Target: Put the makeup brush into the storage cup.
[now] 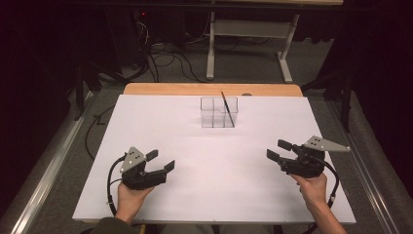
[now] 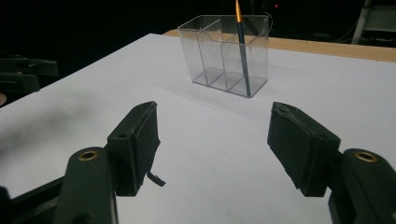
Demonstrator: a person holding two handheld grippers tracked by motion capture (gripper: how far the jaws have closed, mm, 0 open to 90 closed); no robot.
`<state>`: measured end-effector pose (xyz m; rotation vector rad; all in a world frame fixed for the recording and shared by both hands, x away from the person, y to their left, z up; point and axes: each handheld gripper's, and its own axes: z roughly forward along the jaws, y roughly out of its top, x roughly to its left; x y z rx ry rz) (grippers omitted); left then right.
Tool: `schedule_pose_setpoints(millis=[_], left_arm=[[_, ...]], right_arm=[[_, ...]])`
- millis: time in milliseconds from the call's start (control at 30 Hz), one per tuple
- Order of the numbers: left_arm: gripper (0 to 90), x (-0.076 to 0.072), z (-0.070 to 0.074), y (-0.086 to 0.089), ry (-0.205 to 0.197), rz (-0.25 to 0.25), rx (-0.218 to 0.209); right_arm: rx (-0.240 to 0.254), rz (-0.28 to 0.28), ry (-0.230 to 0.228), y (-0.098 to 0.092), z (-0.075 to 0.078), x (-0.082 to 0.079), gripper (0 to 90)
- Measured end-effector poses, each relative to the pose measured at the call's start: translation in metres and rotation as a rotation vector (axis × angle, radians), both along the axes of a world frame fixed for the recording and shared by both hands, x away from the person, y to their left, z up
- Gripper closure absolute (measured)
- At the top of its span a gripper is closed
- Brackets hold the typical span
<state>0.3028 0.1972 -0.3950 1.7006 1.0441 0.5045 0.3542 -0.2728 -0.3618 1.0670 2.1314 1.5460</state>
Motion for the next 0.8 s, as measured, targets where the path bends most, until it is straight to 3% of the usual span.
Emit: schedule_pose_setpoints(millis=[800], left_arm=[[26.4,-0.001,0.0,0.0,-0.002,-0.002,-0.001]], right_arm=[[-0.035,-0.014,-0.011,0.003,-0.012,-0.006,34.6]])
